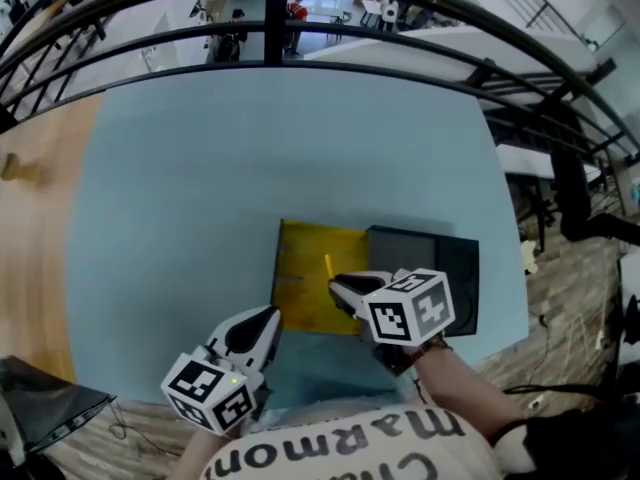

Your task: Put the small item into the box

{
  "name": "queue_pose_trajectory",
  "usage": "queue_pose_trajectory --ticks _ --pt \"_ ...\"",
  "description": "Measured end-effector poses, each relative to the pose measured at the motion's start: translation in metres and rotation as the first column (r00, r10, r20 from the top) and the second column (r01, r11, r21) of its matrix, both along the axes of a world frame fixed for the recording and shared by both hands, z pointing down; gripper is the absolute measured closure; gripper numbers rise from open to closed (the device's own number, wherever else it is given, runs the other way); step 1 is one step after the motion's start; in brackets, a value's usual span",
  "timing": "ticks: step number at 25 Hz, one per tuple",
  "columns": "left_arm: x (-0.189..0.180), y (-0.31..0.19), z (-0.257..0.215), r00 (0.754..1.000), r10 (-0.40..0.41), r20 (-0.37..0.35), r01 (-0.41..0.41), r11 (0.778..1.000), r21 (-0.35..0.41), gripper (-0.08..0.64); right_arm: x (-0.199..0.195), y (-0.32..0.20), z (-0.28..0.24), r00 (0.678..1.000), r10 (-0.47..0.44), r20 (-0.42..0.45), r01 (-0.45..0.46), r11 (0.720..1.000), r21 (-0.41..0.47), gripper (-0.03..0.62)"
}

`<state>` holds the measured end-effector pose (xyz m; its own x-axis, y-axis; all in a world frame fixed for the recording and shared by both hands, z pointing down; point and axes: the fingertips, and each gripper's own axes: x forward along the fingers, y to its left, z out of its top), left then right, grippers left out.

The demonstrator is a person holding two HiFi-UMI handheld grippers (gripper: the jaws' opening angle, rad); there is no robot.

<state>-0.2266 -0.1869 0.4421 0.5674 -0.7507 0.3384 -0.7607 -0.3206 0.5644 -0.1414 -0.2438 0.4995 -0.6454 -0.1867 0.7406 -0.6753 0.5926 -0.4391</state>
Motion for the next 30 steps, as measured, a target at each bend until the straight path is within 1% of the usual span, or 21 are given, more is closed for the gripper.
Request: queue_pose_trajectory --ticks 3,5,7,9,12,14,19,25,30 --pt "-0.001 -0.002 -0.003 0.995 0.097 0.029 -0.098 0.995 0.021 0.558 0.002 0.012 0.010 0.997 0.038 -0.065 -0.039 0.999 -0.020 0.523" --pt "-0.001 -0.002 -0.003 0.986 0.163 0.044 -0.165 0.986 0.036 0.558 0.000 0.020 0.013 0.994 0.046 -0.095 -0.049 0.999 -0.023 0.523" --pt "-0.001 -0.001 -0.003 0.974 0.220 0.048 -0.222 0.974 0.046 0.558 -0.001 0.025 0.015 0.990 0.052 -0.134 -0.053 0.999 -0.006 0.523" --pt "-0.004 -0.003 -0.002 0.967 0.253 0.035 -0.255 0.966 0.047 0.558 0.000 0.025 0.016 0.980 0.056 -0.192 -0.052 0.998 0.030 0.523" --pt "-0.010 -0.005 0.007 0.959 0.284 0.011 -0.284 0.958 0.030 0.558 0.002 0.021 0.019 0.965 0.075 -0.252 -0.059 0.996 0.069 0.523" --pt "-0.013 -0.004 0.013 0.953 0.303 0.010 -0.303 0.953 0.020 0.558 0.003 0.022 0.023 0.955 0.074 -0.286 -0.054 0.996 0.077 0.523" --pt "-0.014 -0.009 0.016 0.946 0.323 -0.009 -0.323 0.946 0.023 0.558 0.004 0.023 0.031 0.918 0.027 -0.395 0.007 0.996 0.084 0.523" --pt "-0.015 -0.010 0.008 0.945 0.326 -0.008 -0.326 0.944 0.048 0.558 0.002 0.033 0.036 0.861 -0.059 -0.505 0.119 0.989 0.088 0.523" --pt "-0.015 -0.003 0.006 0.943 0.332 -0.006 -0.331 0.942 0.058 0.558 0.003 0.039 0.045 0.837 -0.082 -0.541 0.144 0.987 0.074 0.523"
